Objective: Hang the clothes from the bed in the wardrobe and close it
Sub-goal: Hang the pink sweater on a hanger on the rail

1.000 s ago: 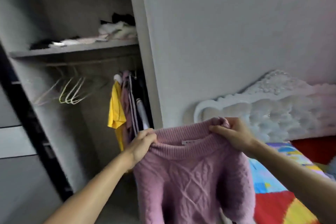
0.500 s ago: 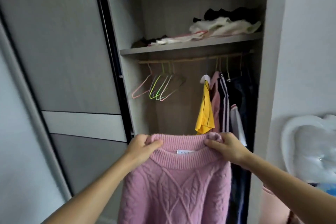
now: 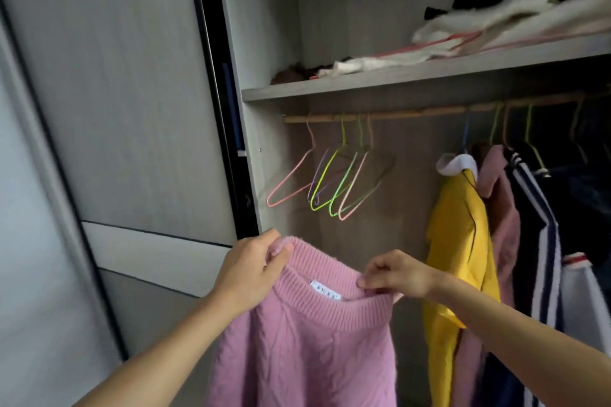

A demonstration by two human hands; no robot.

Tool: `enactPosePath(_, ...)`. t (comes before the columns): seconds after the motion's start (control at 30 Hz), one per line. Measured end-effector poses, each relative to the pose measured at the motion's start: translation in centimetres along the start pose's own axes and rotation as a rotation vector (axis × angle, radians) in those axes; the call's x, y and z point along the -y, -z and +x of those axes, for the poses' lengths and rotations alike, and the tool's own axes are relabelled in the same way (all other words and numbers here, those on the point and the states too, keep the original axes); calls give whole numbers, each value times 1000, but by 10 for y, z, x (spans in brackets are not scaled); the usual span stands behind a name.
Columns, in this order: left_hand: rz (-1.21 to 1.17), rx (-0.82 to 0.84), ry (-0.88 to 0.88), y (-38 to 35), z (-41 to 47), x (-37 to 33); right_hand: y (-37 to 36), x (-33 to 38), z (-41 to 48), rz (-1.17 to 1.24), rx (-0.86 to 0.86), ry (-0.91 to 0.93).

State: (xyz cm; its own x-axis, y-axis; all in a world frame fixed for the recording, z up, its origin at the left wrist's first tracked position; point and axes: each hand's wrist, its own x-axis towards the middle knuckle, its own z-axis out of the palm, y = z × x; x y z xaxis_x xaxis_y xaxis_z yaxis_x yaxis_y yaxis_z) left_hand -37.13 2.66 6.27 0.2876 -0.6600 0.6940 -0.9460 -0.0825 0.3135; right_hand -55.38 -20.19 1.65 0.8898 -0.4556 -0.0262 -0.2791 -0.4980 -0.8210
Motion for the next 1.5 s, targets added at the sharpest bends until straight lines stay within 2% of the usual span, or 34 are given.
enactPosePath(0.03,27,15,-23,-7,13,8,13,3,18,19,-15,0)
enactPosePath(0.07,54,29,-44,-14,25,16,26,7,38,45,-103,16)
enactPosePath(0.2,65,34,-51,-37,59,49,92,29,126,337,-779,79)
enactPosePath(0.27,70,36,-41,-46,71,65,123,40,165,527,-882,8)
enactPosePath(0.37,59,26,-34,-55,91,85,151,50,205,741,-787,-70)
enactPosePath(0.47,45,28,-36,-62,108,100,162,61,229,818,-699,-115)
enactPosePath(0.53,23,28,-55,-64,116,109,170,66,242,866,-724,-106)
enactPosePath(0.63,-24,20,-81,-65,125,123,181,71,255,862,-868,-65)
enactPosePath(0.73,-69,30,-93,-65,130,139,184,81,252,769,-1016,-19)
enactPosePath(0.87,-133,57,-136,-61,133,159,170,89,227,481,-1111,4)
enactPosePath(1.03,-231,118,-207,-57,128,172,104,78,154,-10,-1098,26)
enactPosePath(1.2,-289,220,-279,-65,116,169,45,77,71,-279,-1055,-69)
enactPosePath(1.3,-326,300,-316,-78,108,160,28,76,17,-350,-1055,-104)
enactPosePath(1.37,-352,338,-327,-88,102,154,22,83,-21,-312,-1046,-110)
enactPosePath(1.43,-363,357,-317,-96,97,147,19,98,-57,-195,-970,-104)
enactPosePath(1.5,-374,374,-320,-103,92,140,14,111,-86,-125,-825,-141)
